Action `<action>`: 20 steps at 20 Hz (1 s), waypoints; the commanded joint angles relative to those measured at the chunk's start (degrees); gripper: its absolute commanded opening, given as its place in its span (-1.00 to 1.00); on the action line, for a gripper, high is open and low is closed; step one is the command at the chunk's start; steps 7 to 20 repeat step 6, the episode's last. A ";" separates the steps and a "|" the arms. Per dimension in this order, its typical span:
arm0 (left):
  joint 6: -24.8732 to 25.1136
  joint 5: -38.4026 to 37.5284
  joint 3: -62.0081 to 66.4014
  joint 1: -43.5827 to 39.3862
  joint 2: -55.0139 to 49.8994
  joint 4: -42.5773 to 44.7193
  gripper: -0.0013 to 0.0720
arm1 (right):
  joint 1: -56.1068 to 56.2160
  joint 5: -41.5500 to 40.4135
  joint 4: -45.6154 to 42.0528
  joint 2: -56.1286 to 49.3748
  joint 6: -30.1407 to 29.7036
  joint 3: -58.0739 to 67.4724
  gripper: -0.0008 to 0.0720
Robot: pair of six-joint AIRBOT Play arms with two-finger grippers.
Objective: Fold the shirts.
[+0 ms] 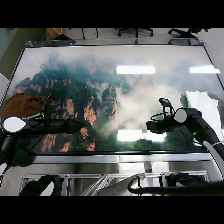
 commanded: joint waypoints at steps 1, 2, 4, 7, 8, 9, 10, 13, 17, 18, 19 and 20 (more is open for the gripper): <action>-0.02 0.42 -0.74 -0.20 0.70 -0.28 -0.92 | 0.28 -0.28 0.33 0.22 0.02 -0.50 -0.91; -0.02 0.42 -0.72 -0.20 0.70 -0.26 -0.92 | 0.28 -0.28 0.33 0.22 0.02 -0.50 -0.91; -0.02 0.46 -0.74 -0.20 0.70 -0.26 -0.92 | 0.28 -0.26 0.33 0.22 0.02 -0.50 -0.91; -0.02 0.57 -0.74 -0.20 0.70 -0.26 -0.92 | 0.28 -0.26 0.33 0.22 0.02 -0.50 -0.91; -0.02 0.57 -0.74 -0.20 0.70 -0.26 -0.92 | 0.28 -0.26 0.33 0.22 0.02 -0.50 -0.91; -0.02 0.57 -0.74 -0.20 0.70 -0.26 -0.92 | 0.28 -0.26 0.33 0.22 0.02 -0.50 -0.91; -0.02 0.57 -0.74 -0.20 0.70 -0.26 -0.92 | 0.28 -0.26 0.33 0.22 0.02 -0.50 -0.91; -0.02 0.57 -0.74 -0.20 0.70 -0.26 -0.92 | 0.28 -0.26 0.33 0.22 0.02 -0.50 -0.91; -0.02 0.57 -0.74 -0.20 0.70 -0.26 -0.92 | 0.28 -0.26 0.33 0.22 0.02 -0.50 -0.91; -0.02 0.57 -0.74 -0.20 0.70 -0.26 -0.92 | 0.28 -0.26 0.33 0.22 0.02 -0.50 -0.91; -0.02 0.57 -0.74 -0.20 0.70 -0.26 -0.92 | 0.28 -0.26 0.33 0.22 0.02 -0.50 -0.91; -0.02 0.57 -0.74 -0.20 0.70 -0.26 -0.92 | 0.28 -0.26 0.33 0.22 0.02 -0.50 -0.91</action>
